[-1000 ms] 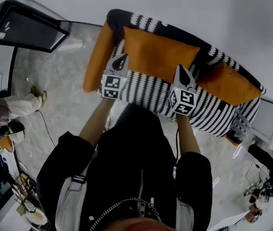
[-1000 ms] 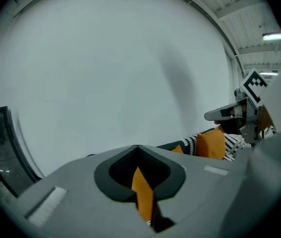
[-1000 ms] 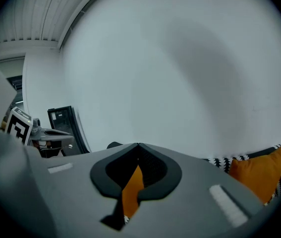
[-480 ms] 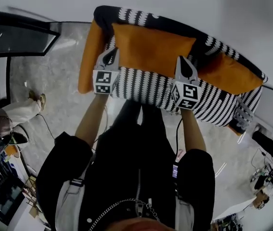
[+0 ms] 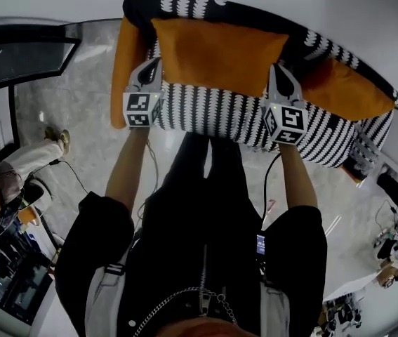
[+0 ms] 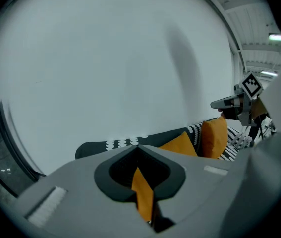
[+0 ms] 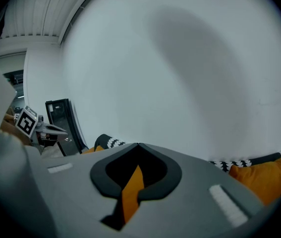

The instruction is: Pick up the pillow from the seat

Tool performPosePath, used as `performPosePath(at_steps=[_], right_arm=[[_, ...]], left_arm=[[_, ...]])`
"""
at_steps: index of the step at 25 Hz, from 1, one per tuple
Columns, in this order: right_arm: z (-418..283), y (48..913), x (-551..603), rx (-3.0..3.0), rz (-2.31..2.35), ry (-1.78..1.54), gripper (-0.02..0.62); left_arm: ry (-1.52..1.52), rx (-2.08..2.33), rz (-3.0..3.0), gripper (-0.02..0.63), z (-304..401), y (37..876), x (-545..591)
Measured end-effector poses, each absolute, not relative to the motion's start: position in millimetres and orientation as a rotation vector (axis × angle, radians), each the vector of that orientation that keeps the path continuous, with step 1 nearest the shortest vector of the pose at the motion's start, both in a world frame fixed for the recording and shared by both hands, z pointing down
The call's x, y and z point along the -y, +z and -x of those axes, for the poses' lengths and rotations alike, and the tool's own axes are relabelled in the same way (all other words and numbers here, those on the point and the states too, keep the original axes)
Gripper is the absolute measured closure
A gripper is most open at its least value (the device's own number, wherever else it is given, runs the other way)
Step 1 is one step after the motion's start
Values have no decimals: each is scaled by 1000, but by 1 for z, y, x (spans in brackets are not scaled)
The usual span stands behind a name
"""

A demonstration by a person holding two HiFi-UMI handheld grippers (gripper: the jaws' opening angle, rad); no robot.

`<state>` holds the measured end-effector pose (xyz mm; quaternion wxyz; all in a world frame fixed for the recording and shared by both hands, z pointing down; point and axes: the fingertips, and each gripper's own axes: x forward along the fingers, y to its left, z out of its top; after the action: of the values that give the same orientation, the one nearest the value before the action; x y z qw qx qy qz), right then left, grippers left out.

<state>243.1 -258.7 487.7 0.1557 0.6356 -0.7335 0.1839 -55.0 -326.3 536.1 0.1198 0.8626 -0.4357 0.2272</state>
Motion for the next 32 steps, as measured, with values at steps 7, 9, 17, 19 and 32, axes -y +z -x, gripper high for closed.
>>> performPosePath(at_steps=[7,9,17,19,32], right_arm=[[-262,529,254,2085,-1738,539,591],[-270,542,254,2073,-1749,568,591],[-282,607,255,2011,-1773,704,386],[-282,625,256,2007,-1764,741,313],[-293,726,250,1917,-1817,965,100]], left_arm=[[679,1180,-2530,570,54,576,330],[660,1167,-2510,541,56,588,332],[645,1048,-2467,365,61,640,334],[644,1017,-2448,305,61,653,335],[612,955,-2397,69,59,733,342]])
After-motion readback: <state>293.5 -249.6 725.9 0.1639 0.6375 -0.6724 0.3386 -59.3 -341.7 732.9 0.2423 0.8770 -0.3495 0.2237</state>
